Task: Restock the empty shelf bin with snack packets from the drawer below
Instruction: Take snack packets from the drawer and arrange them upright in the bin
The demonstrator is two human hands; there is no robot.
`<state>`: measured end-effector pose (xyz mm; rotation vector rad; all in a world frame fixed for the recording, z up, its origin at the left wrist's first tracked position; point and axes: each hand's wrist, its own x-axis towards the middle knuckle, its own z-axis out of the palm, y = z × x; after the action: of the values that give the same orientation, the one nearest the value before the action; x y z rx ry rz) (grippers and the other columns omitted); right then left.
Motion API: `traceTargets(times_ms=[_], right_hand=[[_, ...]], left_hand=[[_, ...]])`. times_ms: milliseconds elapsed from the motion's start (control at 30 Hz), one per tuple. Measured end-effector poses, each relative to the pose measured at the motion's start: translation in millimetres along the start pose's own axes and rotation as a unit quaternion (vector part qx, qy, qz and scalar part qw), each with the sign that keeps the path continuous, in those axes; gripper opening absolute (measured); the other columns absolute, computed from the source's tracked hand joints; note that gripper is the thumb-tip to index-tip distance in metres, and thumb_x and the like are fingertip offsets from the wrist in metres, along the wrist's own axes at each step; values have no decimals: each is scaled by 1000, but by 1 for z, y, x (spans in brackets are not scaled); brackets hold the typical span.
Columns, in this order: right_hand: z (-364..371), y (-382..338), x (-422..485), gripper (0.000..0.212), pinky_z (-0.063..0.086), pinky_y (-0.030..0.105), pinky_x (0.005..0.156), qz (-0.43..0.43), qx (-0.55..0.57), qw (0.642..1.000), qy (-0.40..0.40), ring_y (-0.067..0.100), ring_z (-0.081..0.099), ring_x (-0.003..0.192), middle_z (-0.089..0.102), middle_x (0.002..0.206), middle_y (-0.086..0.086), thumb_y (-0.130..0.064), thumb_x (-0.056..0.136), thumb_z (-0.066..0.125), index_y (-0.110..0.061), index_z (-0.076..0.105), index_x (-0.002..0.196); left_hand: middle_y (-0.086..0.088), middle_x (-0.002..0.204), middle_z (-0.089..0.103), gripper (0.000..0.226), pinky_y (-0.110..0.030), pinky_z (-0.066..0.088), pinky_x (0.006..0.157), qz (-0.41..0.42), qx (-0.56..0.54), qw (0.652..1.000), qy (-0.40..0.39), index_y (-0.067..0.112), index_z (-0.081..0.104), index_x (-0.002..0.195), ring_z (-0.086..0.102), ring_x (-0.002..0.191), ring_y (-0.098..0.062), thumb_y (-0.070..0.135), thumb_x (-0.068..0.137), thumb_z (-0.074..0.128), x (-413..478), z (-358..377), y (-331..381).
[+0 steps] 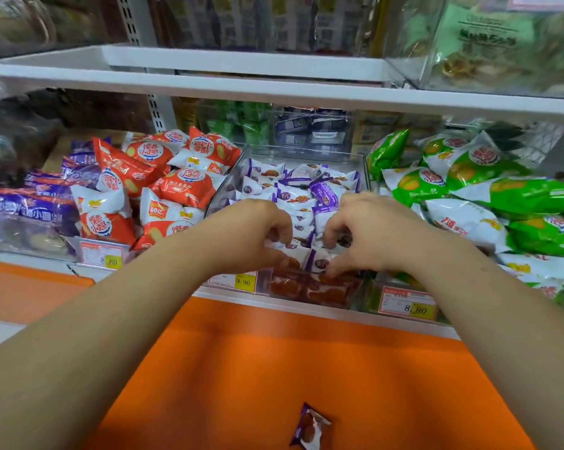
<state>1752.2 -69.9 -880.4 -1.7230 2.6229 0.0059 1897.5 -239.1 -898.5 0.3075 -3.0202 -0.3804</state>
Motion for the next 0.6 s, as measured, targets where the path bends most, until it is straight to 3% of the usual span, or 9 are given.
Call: traceTargets(times_ms=[100,233,367,600], right_hand=[[-1,1,-1,43,33,31,82,1,-1,1000,-2,15,50,100,43,83,-17,-63,71,81,-43,74,109],[1,-4,0,38,38,32,81,9,-28,1000,5,15,51,91,56,87,-17,-58,74,79,-42,73,108],[7,-6,0,30,32,33,81,5,-51,998,36,16,55,89,63,88,-15,-53,74,77,-37,69,98],[17,1,0,27,34,36,97,1,-19,998,63,13,52,89,61,81,-14,-54,75,74,-35,58,86]], left_hand=[[10,104,63,38,-32,56,81,-9,-10,1000,2,32,71,113,61,89,-7,37,78,85,2,0,0],[12,105,54,43,-32,53,87,-4,2,1000,-15,30,69,126,56,94,-8,33,85,80,2,1,0],[14,103,50,33,-30,49,83,7,1,1000,-5,33,72,118,54,92,-9,34,87,78,1,-3,-7],[14,103,56,29,-26,49,79,-5,-50,998,34,34,71,110,57,89,-5,37,83,81,-5,-16,-15]])
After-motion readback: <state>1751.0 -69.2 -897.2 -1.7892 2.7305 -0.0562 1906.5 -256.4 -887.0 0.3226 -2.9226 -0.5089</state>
